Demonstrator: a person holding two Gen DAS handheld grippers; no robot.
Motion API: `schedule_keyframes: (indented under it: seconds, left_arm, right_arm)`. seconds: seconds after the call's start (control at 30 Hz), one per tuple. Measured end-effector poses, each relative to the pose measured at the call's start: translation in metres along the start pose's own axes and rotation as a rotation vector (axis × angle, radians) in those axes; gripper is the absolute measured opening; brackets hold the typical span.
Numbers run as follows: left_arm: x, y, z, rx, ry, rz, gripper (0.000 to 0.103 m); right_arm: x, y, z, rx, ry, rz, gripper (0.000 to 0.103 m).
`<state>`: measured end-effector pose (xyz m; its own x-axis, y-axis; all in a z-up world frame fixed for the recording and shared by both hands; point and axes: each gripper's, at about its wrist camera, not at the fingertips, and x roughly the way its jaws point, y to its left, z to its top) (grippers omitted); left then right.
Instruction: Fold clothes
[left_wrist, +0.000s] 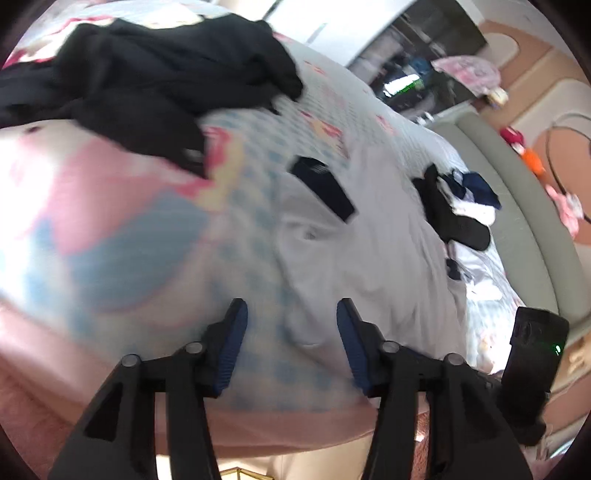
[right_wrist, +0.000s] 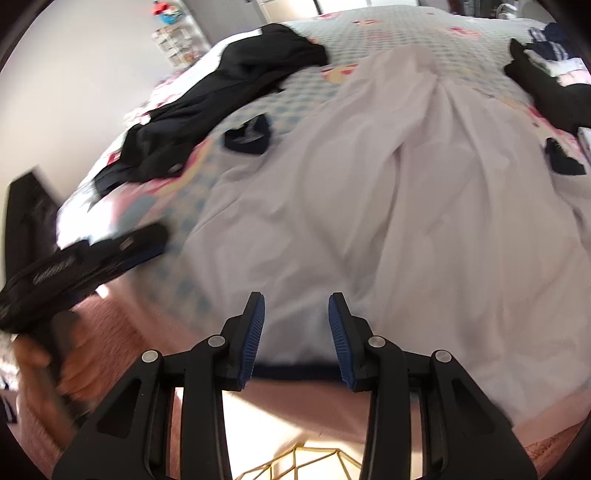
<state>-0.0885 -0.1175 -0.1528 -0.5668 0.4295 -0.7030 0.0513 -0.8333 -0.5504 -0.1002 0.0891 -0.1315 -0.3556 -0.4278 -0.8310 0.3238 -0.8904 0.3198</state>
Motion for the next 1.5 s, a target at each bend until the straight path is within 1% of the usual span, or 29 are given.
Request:
schedule_keyframes:
  seconds: [0.03, 0.07, 0.13, 0.17, 0.23, 0.27, 0.3, 0.33, 0.4, 0.43, 0.5, 0.6, 0.67, 0.7, 0.73, 0.83, 0.87, 0.97, 1.03, 1.07, 1.13, 1.2, 1.27, 1.33, 1.4, 1.47, 1.5]
  left_arm:
    - [0.004, -0.003, -0.003, 0.021, 0.009, 0.022, 0.052]
    - [0.007, -0.006, -0.006, 0.043, 0.016, 0.060, 0.050]
    - [0.015, -0.011, -0.012, 0.086, 0.030, 0.136, 0.042]
    - [0.018, -0.014, -0.015, 0.108, 0.037, 0.174, 0.042]
    - [0.016, -0.011, -0.017, 0.099, 0.036, 0.169, 0.042]
    - [0.015, -0.009, -0.018, 0.094, 0.036, 0.160, 0.041]
    - [0.013, -0.006, -0.019, 0.088, 0.036, 0.152, 0.041]
    - [0.011, -0.004, -0.019, 0.079, 0.037, 0.136, 0.041]
    - [0.008, -0.001, -0.021, 0.071, 0.048, 0.080, 0.042]
    - [0.008, 0.000, -0.022, 0.076, 0.059, 0.057, 0.041]
    - [0.007, -0.001, -0.025, 0.104, 0.079, 0.037, 0.041]
    - [0.011, -0.008, -0.030, 0.146, 0.105, 0.044, 0.041]
    - [0.014, -0.014, -0.031, 0.176, 0.115, 0.058, 0.041]
    - [0.013, -0.015, -0.030, 0.176, 0.112, 0.056, 0.041]
    - [0.012, -0.013, -0.028, 0.157, 0.100, 0.046, 0.041]
    - [0.003, -0.004, -0.018, 0.079, 0.058, 0.011, 0.041]
    - [0.003, -0.003, -0.013, 0.067, 0.045, 0.012, 0.041]
    - [0.006, -0.003, 0.004, 0.054, 0.010, 0.032, 0.041]
    - [0.012, -0.004, 0.020, 0.070, 0.002, 0.043, 0.041]
    - [0.013, -0.003, 0.027, 0.079, 0.001, 0.051, 0.041]
    - [0.022, -0.003, 0.045, 0.122, 0.021, 0.095, 0.041]
    - [0.034, -0.006, 0.063, 0.184, 0.030, 0.157, 0.041]
    - [0.049, -0.001, 0.080, 0.184, 0.070, 0.135, 0.040]
    - [0.059, 0.004, 0.088, 0.179, 0.104, 0.057, 0.040]
    - [0.060, 0.005, 0.085, 0.182, 0.113, -0.042, 0.040]
    - [0.058, 0.005, 0.078, 0.170, 0.109, -0.138, 0.044]
    - [0.058, 0.002, 0.074, 0.174, 0.105, -0.138, 0.047]
  right_arm:
    - [0.001, 0.004, -0.005, -0.022, 0.011, 0.012, 0.037]
    - [0.003, 0.006, -0.010, -0.044, 0.018, -0.005, 0.037]
    - [0.010, 0.004, -0.015, -0.064, 0.031, -0.121, 0.037]
    - [0.013, 0.002, -0.017, -0.067, 0.037, -0.172, 0.033]
    - [0.011, -0.012, -0.015, -0.016, 0.033, -0.185, 0.031]
    - [0.009, -0.019, -0.014, 0.008, 0.028, -0.186, 0.026]
    - [0.007, -0.025, -0.013, 0.029, 0.024, -0.190, 0.024]
    - [0.004, -0.028, -0.012, 0.034, 0.018, -0.208, 0.024]
    - [-0.002, -0.033, -0.011, 0.046, 0.005, -0.240, 0.025]
    - [-0.006, -0.034, -0.011, 0.058, 0.000, -0.240, 0.026]
    - [-0.013, -0.030, -0.011, 0.060, -0.019, -0.222, 0.027]
    - [-0.019, -0.011, -0.009, -0.002, -0.063, -0.141, 0.028]
    - [-0.014, 0.004, -0.008, -0.056, -0.057, -0.108, 0.031]
    - [-0.010, 0.011, -0.008, -0.083, -0.049, -0.094, 0.034]
    - [0.000, 0.015, -0.009, -0.106, -0.019, -0.098, 0.035]
    - [0.025, 0.015, -0.017, -0.109, 0.084, -0.130, 0.035]
    - [0.028, 0.014, -0.019, -0.109, 0.097, -0.135, 0.036]
    - [0.023, 0.017, -0.018, -0.109, 0.112, -0.141, 0.036]
    - [0.014, 0.018, -0.011, -0.092, 0.107, -0.116, 0.035]
    - [0.008, 0.017, -0.006, -0.079, 0.090, -0.096, 0.035]
    - [-0.003, 0.016, 0.007, -0.058, 0.054, -0.069, 0.036]
    - [-0.005, 0.016, 0.023, -0.061, 0.037, -0.070, 0.036]
    - [-0.002, 0.019, 0.037, -0.075, 0.031, -0.089, 0.036]
    - [0.004, 0.021, 0.050, -0.099, 0.030, -0.116, 0.036]
    - [0.008, 0.018, 0.061, -0.117, 0.023, -0.139, 0.036]
    - [0.014, 0.014, 0.074, -0.112, 0.007, -0.163, 0.036]
    - [0.020, 0.013, 0.082, -0.103, -0.003, -0.175, 0.036]
